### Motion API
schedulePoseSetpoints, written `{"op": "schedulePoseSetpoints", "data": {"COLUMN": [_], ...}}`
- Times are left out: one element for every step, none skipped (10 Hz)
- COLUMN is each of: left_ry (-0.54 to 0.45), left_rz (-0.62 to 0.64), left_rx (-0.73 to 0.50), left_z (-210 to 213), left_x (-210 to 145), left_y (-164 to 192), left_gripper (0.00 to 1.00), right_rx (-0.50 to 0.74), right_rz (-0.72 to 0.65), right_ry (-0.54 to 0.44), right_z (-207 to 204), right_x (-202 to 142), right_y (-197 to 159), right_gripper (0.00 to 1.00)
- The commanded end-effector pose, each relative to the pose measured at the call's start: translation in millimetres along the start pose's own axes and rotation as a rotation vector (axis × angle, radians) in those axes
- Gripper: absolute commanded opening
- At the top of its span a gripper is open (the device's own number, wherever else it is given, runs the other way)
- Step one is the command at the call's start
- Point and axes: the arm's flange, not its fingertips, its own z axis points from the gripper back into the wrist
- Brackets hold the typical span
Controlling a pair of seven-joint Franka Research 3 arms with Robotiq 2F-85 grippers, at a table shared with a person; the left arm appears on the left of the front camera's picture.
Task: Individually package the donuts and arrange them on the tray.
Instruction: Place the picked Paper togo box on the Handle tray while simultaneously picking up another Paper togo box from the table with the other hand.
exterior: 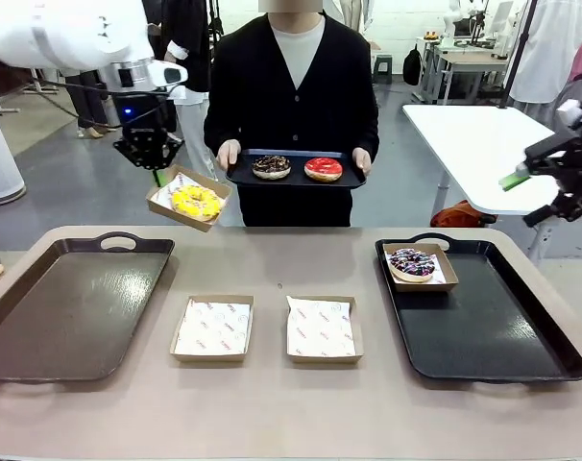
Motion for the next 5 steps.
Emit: {"op": "schedulePoseSetpoints", "data": {"left_ry": [-0.031, -0.034, -0.045, -0.053, -0.052], "left_rz": [0.008, 0.025, 0.033, 0.035, 0.037], "left_rx": [-0.062, -0.072, -0.092, -0.119, -0.122], "left_z": [-12.1, -15.4, -19.2, -15.4, -6.6], "left_x": [-31.1, -37.9, -42.7, -33.0, -27.1], "left_y": [31.2, 48.7, 63.8, 59.9, 57.5], "left_gripper": [0.01, 0.01, 0.01, 0.01, 0.01], "right_rx": [-0.158, -0.216, -0.265, -0.317, -0.351], "right_rz": [0.020, 0.044, 0.063, 0.070, 0.075], "right_ry": [0.004, 0.000, 0.008, 0.004, 0.005], "right_z": [-41.8, -62.3, -84.2, -102.4, -121.5], "right_x": [-17.4, -25.8, -33.0, -33.8, -36.4], "right_y": [38.5, 59.2, 76.9, 83.3, 91.8], "right_gripper": [1.00, 1.00, 1.00, 1.00, 1.00]}}
